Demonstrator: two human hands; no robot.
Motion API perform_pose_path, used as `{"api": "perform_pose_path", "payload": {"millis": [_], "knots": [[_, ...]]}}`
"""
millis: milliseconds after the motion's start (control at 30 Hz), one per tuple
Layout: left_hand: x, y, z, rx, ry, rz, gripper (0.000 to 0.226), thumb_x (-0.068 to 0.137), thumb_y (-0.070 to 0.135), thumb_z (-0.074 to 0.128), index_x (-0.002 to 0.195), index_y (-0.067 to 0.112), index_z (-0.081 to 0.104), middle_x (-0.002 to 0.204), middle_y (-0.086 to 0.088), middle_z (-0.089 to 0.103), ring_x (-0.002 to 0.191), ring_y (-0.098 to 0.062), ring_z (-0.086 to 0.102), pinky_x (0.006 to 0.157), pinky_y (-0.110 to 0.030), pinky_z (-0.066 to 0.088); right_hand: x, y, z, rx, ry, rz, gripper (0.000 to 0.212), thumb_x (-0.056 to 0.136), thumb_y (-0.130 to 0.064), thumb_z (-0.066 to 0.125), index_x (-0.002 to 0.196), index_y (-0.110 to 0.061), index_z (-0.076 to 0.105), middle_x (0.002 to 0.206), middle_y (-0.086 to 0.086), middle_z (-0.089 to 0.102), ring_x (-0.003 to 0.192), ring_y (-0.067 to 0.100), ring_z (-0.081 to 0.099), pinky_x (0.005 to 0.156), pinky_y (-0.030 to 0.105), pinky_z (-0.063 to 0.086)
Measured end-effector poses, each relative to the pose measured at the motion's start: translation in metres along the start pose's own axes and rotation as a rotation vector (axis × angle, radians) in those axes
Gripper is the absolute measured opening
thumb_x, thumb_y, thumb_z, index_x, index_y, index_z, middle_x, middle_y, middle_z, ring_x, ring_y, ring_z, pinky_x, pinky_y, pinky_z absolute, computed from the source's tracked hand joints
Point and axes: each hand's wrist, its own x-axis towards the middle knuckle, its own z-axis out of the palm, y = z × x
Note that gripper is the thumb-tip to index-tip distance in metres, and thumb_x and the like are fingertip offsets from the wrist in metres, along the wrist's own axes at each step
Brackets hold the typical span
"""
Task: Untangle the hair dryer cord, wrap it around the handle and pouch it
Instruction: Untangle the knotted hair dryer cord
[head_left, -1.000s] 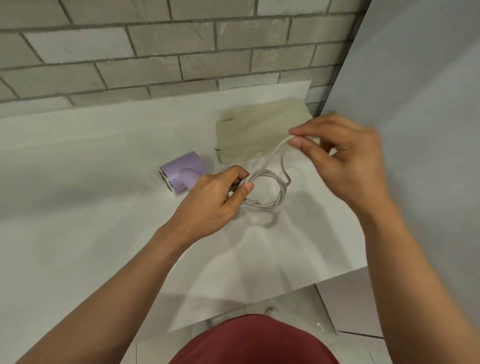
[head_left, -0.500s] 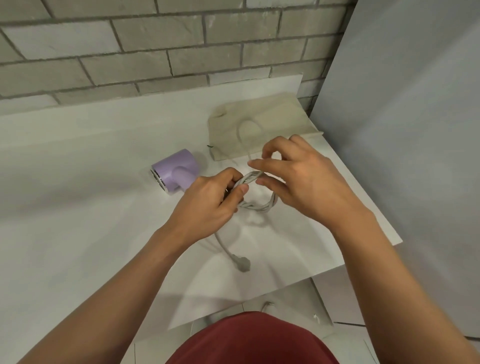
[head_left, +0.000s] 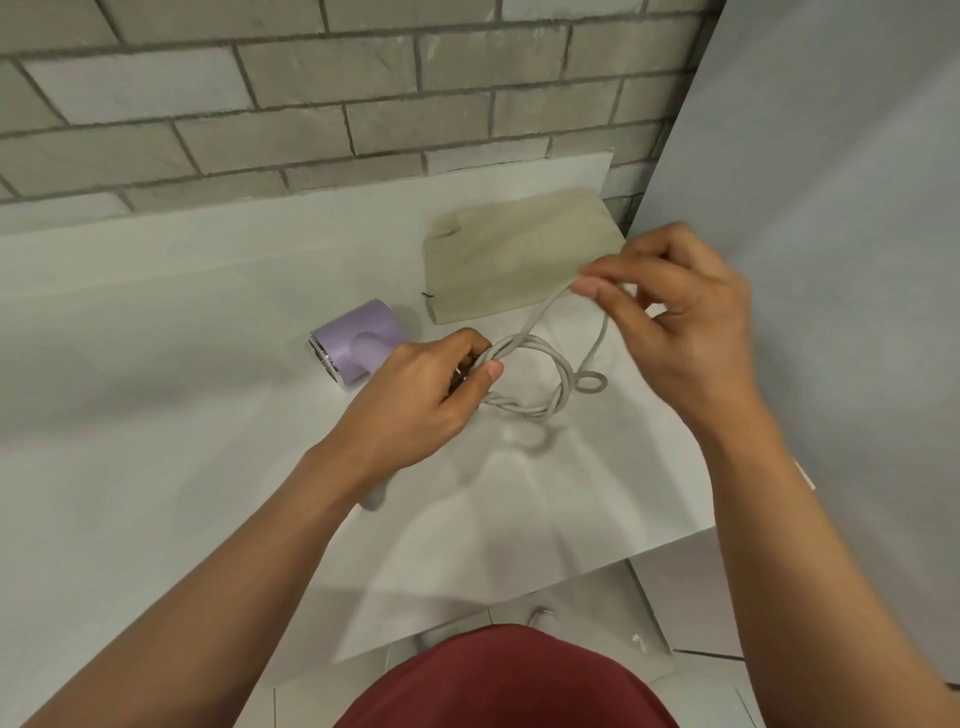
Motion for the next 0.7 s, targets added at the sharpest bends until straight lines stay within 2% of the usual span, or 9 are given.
{"api": "perform_pose_path", "payload": {"millis": [100, 167, 267, 333, 367, 433, 533, 600, 700], "knots": [[-0.003, -0.002, 0.002, -0.032, 0.004, -0.032, 0.023, 0.106, 0.034, 0.055, 0.095, 0.014, 0.062, 0.069, -0.005, 0.066, 0.068, -0.029, 0.069, 0.065, -0.05, 0.054, 0.009, 0.001, -0.011, -0.013, 0.087, 0.066, 0.013, 0.098, -0.029, 0.077, 0.104, -0.018, 0.082, 0.094, -0.001, 0.062, 0.078, -0.008, 0.055, 0.069, 0.012, 0.043], [-0.003, -0.005, 0.003, -0.032, 0.015, -0.049, 0.022, 0.106, 0.034, 0.055, 0.093, 0.016, 0.061, 0.068, -0.003, 0.067, 0.068, -0.028, 0.07, 0.064, -0.051, 0.055, 0.011, 0.004, -0.016, -0.07, -0.029, 0.117, 0.016, 0.099, -0.028, 0.075, 0.106, -0.016, 0.082, 0.098, 0.005, 0.066, 0.076, -0.004, 0.055, 0.071, 0.012, 0.043], [-0.004, -0.006, 0.006, -0.015, -0.048, -0.054, 0.023, 0.106, 0.035, 0.055, 0.09, 0.018, 0.059, 0.067, 0.001, 0.064, 0.069, -0.025, 0.069, 0.067, -0.051, 0.055, 0.008, -0.002, -0.013, -0.277, -0.179, 0.078, 0.028, 0.1, -0.019, 0.07, 0.127, -0.013, 0.075, 0.124, 0.01, 0.065, 0.083, 0.017, 0.06, 0.08, 0.034, 0.054], [-0.005, -0.004, 0.01, 0.008, -0.063, -0.055, 0.023, 0.106, 0.035, 0.054, 0.09, 0.019, 0.059, 0.068, 0.002, 0.065, 0.07, -0.024, 0.069, 0.067, -0.051, 0.053, 0.003, -0.012, -0.008, -0.293, -0.303, -0.123, 0.042, 0.097, -0.009, 0.067, 0.138, -0.016, 0.068, 0.139, 0.008, 0.062, 0.103, 0.03, 0.064, 0.083, 0.048, 0.057], [-0.006, -0.004, 0.011, 0.018, -0.057, -0.058, 0.023, 0.106, 0.035, 0.054, 0.091, 0.019, 0.059, 0.068, 0.002, 0.066, 0.07, -0.025, 0.069, 0.066, -0.05, 0.053, 0.0, -0.016, -0.005, -0.276, -0.394, -0.226, 0.044, 0.095, -0.009, 0.068, 0.139, -0.017, 0.067, 0.14, 0.005, 0.062, 0.106, 0.031, 0.062, 0.08, 0.049, 0.058], [-0.005, -0.005, 0.012, 0.01, -0.038, -0.068, 0.023, 0.106, 0.035, 0.054, 0.092, 0.018, 0.06, 0.067, 0.001, 0.066, 0.069, -0.025, 0.069, 0.066, -0.051, 0.054, -0.008, -0.023, 0.003, -0.282, -0.557, -0.332, 0.037, 0.095, -0.016, 0.073, 0.132, -0.021, 0.072, 0.128, 0.0, 0.069, 0.102, 0.029, 0.06, 0.068, 0.043, 0.058], [-0.006, -0.006, 0.01, -0.01, -0.045, -0.055, 0.021, 0.105, 0.035, 0.056, 0.092, 0.02, 0.061, 0.067, 0.004, 0.067, 0.064, -0.02, 0.066, 0.064, -0.049, 0.054, -0.011, -0.019, 0.01, -0.286, -0.592, -0.322, 0.025, 0.095, -0.022, 0.079, 0.119, -0.02, 0.08, 0.104, 0.002, 0.072, 0.091, 0.029, 0.061, 0.057, 0.041, 0.055], [-0.008, -0.005, 0.01, -0.017, -0.079, -0.039, 0.02, 0.105, 0.037, 0.055, 0.094, 0.022, 0.061, 0.069, 0.008, 0.067, 0.062, -0.015, 0.062, 0.063, -0.047, 0.052, -0.007, -0.013, 0.009, -0.212, -0.581, -0.299, 0.02, 0.096, -0.025, 0.077, 0.114, -0.019, 0.083, 0.097, 0.001, 0.071, 0.087, 0.028, 0.059, 0.059, 0.044, 0.055], [-0.009, -0.004, 0.008, -0.036, -0.096, -0.04, 0.021, 0.106, 0.038, 0.054, 0.097, 0.019, 0.062, 0.071, 0.003, 0.066, 0.065, -0.02, 0.059, 0.065, -0.049, 0.051, -0.001, -0.004, 0.001, -0.07, -0.51, -0.217, 0.015, 0.096, -0.026, 0.076, 0.107, -0.018, 0.084, 0.095, -0.001, 0.072, 0.085, 0.024, 0.061, 0.07, 0.044, 0.055]]}}
